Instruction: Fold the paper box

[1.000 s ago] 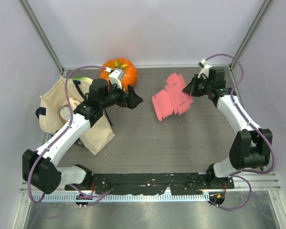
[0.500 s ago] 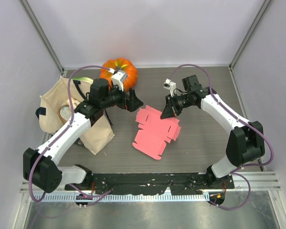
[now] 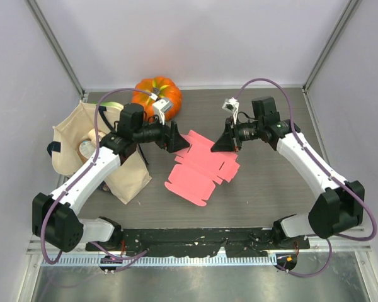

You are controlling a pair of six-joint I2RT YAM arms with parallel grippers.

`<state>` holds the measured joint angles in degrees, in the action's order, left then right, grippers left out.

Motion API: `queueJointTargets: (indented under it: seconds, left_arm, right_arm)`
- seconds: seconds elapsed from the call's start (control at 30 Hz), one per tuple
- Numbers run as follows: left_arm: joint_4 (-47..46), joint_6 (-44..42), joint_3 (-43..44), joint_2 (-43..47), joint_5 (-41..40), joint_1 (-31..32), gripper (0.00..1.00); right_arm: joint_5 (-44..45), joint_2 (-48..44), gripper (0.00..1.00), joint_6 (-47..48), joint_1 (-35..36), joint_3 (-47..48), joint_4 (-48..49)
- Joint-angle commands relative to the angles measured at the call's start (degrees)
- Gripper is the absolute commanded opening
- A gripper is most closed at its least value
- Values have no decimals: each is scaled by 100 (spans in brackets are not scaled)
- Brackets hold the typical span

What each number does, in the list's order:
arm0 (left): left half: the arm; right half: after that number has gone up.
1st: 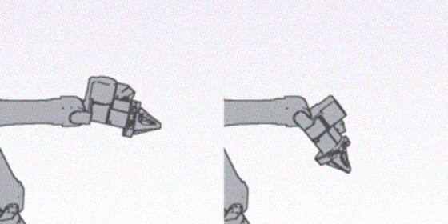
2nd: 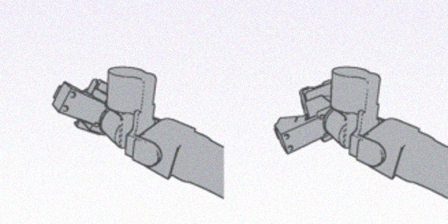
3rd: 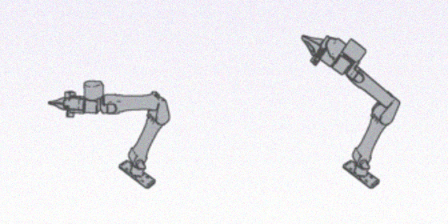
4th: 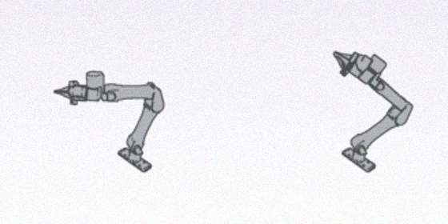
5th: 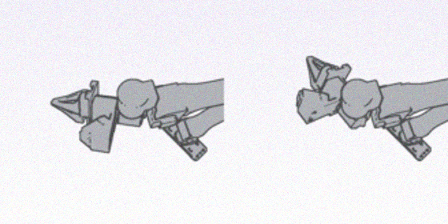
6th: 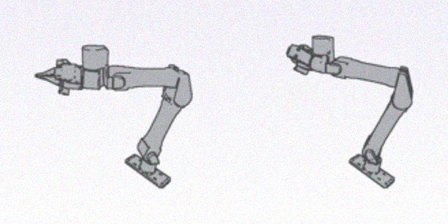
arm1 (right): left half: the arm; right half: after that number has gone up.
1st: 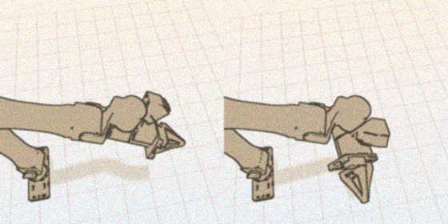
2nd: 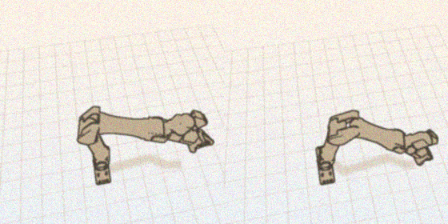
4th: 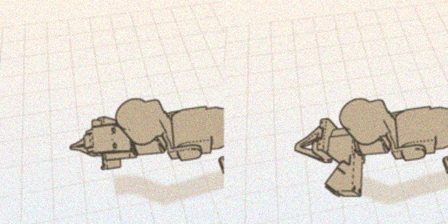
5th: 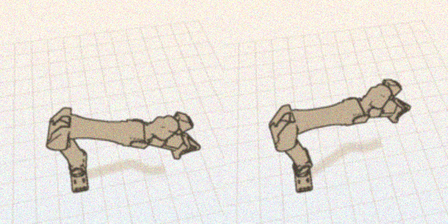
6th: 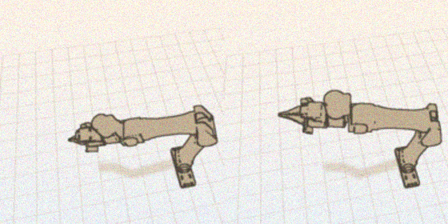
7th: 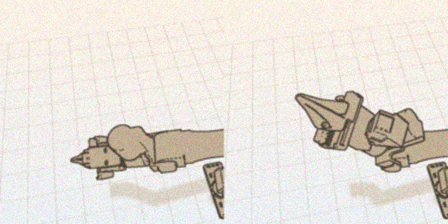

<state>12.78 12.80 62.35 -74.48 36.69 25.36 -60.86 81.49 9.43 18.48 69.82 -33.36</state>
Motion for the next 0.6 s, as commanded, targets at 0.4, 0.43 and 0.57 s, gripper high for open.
queueJointTargets:
  seconds: [0.4,0.43,0.57]
  left_arm:
    - [-767,434,67,135,1560,-23,0]
    - [-768,434,76,153,1622,-32,0]
    - [-864,487,50,179,1894,-23,0]
  right_arm:
    - [-40,-609,47,-934,-46,-426,1552]
    - [-66,-600,50,-934,-38,-443,1691]
    - [-224,-503,55,-926,-37,-338,1746]
